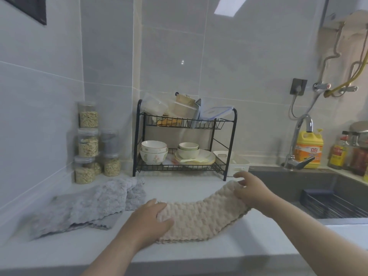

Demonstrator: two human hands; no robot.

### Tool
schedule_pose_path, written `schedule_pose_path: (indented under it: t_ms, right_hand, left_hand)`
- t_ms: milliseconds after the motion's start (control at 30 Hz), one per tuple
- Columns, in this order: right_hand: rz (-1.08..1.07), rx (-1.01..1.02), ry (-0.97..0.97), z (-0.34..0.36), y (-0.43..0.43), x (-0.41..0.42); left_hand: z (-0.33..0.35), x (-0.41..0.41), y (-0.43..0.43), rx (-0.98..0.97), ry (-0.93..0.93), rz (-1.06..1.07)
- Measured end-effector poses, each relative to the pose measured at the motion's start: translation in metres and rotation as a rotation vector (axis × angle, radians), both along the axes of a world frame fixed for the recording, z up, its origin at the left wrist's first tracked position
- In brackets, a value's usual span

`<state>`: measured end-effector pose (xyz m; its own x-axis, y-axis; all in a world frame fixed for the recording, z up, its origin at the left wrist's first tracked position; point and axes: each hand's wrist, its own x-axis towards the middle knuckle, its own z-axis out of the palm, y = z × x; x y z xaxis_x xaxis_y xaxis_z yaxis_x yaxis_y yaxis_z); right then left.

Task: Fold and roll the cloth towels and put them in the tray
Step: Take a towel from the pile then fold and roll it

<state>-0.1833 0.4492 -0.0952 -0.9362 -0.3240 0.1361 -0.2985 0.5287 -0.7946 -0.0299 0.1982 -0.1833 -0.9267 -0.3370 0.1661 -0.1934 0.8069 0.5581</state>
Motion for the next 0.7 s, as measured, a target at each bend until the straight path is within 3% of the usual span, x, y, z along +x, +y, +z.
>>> schedule_pose_path:
  t_ms: [167, 400, 467, 567, 700]
  right_hand:
    - [0.076, 0.02, 0.006, 0.019, -0.021, 0.01]
    - [0.169, -0.049, -0.026, 0.031, -0.047, 0.028]
    - [0.207, -0.026, -0.042, 0.032, -0.056, 0.034]
    - [0.231, -0.001, -0.062, 0.032, -0.068, 0.039]
    - [0.297, 0.04, -0.139, 0.023, -0.088, 0.051]
  left_hand:
    - [0.023, -0.009, 0.028, -0.203, 0.142, -0.168]
    - [0.03, -0.024, 0.084, -0.289, -0.012, -0.291]
    - [0.033, -0.015, 0.072, -0.162, 0.044, -0.25]
    - [0.024, 0.006, 0.023, -0.052, 0.123, -0.02]
    - [0.0, 0.025, -0.02, -0.034, 0.041, 0.132]
